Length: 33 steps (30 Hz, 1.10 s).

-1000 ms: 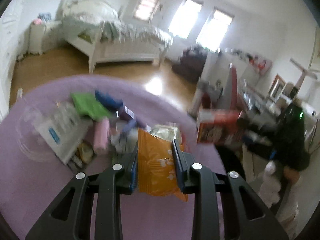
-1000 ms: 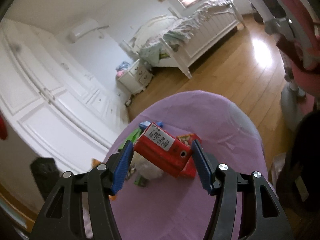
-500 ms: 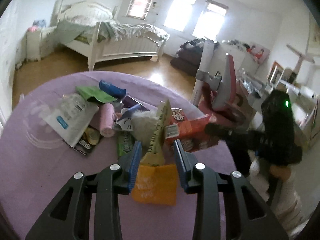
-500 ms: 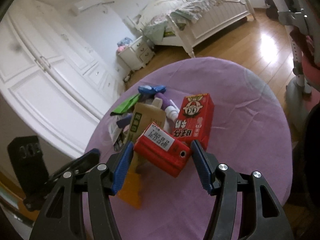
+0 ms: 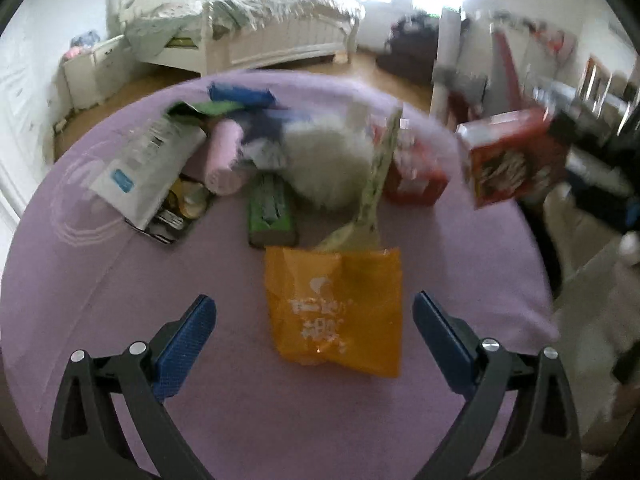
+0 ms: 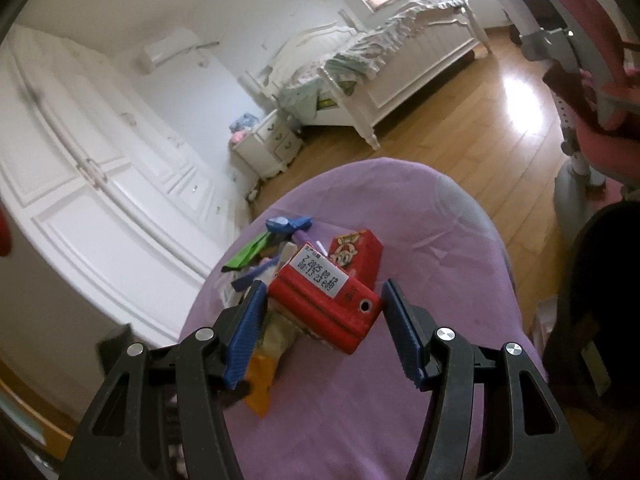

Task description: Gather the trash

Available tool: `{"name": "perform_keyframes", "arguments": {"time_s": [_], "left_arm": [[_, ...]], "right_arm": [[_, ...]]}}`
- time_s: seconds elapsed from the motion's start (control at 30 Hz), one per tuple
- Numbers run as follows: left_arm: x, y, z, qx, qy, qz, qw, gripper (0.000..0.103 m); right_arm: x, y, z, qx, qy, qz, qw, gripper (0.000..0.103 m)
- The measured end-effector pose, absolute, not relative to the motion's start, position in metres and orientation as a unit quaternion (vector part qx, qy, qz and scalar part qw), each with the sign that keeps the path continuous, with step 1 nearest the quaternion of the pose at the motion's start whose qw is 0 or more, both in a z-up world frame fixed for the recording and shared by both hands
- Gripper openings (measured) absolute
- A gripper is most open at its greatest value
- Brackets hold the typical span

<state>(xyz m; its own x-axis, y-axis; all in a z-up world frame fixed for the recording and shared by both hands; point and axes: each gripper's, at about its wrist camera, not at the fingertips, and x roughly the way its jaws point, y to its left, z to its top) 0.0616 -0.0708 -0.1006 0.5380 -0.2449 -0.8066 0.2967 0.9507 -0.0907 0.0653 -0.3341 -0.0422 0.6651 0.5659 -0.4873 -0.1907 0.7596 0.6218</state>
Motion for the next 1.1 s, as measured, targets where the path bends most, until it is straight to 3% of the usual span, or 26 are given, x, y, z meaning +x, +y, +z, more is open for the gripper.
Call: {"name": "perform_keyframes", "arguments": {"time_s": [0.03,0.07,0.13,0.53,0.77,1.1], "left_arm": [[0.063,-0.073,-0.103,0.028,0.461,-0.163,0.872,0.087],[0.064,-0.073,-0.102,0.024,0.458,-0.166,0.873,0.062],[0.063,-0.065,-0.1,0.013,0.454,-0.167,0.875,0.046],[0.032,-0.066,-0.046,-0.043,0.398,-0.208,0.893,0.045],[0.056,-0.183,-0.03,-0.036,0.364,-0.351,0.862,0.046],[0.094,-0.367,-0.084,0.001,0.41,-0.471,0.781,0.046]], "right_arm": [[0.065,-0.334,-0.044,0.271,0.349,0.217,0.871,0.059],[0.065,-0.335,-0.046,0.273,0.351,0.217,0.869,0.059],[0.063,-0.337,-0.048,0.276,0.352,0.216,0.868,0.059],[0.045,-0.4,-0.047,0.309,0.315,0.174,0.88,0.059],[0.014,-0.471,-0.047,0.326,0.286,0.081,0.898,0.059],[-0.02,-0.569,-0.098,0.35,0.299,-0.079,0.884,0.059]]}}
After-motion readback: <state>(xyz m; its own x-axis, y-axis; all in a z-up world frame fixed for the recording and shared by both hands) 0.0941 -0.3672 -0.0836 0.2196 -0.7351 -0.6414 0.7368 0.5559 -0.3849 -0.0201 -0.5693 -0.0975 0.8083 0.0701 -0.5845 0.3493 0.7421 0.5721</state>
